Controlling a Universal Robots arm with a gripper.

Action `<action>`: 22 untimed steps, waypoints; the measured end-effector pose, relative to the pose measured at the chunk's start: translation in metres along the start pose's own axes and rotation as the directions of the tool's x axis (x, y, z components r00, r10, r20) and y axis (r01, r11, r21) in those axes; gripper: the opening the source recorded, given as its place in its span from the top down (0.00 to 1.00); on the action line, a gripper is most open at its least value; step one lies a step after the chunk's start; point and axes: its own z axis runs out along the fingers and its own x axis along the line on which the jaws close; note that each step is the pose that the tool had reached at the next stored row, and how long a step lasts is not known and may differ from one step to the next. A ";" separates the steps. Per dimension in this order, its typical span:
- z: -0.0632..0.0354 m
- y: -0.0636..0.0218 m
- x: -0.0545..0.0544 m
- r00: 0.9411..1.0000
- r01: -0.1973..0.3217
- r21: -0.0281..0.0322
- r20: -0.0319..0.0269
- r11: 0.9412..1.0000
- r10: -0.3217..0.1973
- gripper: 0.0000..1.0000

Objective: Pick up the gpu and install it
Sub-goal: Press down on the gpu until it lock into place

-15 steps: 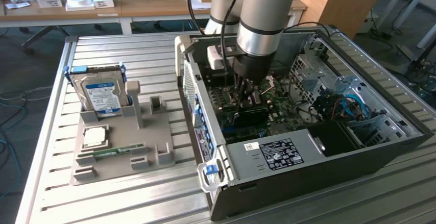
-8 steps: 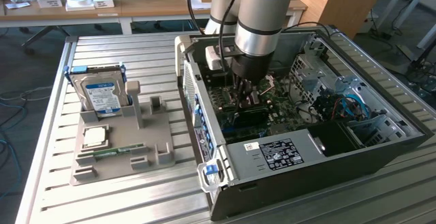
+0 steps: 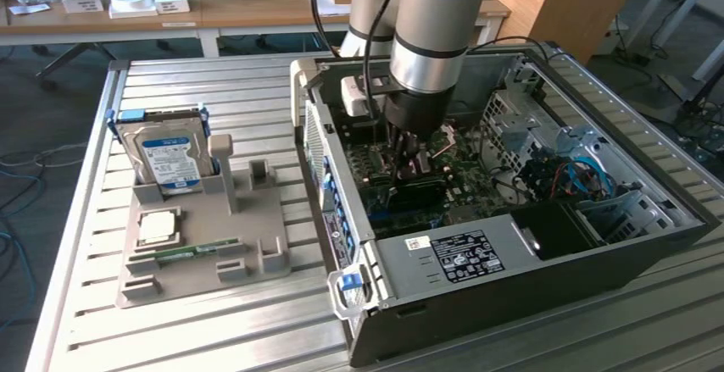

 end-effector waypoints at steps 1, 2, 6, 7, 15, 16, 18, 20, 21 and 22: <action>0.0000 0.0000 0.000 1.000 0.000 0.000 0.000 1.000 0.000 0.89; 0.0000 0.0000 0.000 1.000 0.000 0.000 0.000 1.000 0.000 0.89; -0.0028 -0.0001 0.000 1.000 0.000 0.001 0.003 1.000 0.000 0.89; -0.0055 -0.0001 0.000 1.000 0.000 0.001 0.002 1.000 0.000 0.89; -0.0229 -0.0030 0.000 1.000 0.000 0.000 0.000 1.000 0.000 0.89; -0.0242 -0.0040 -0.001 1.000 0.000 0.000 0.000 1.000 0.000 0.89; -0.0259 -0.0060 -0.001 1.000 0.000 0.000 0.000 1.000 0.000 0.89; -0.0278 -0.0077 -0.001 1.000 0.000 0.000 0.000 1.000 0.000 0.89; -0.0292 -0.0083 -0.001 1.000 0.000 0.000 0.000 1.000 0.000 0.89; -0.0309 -0.0089 -0.001 1.000 0.000 0.000 0.000 1.000 0.000 0.89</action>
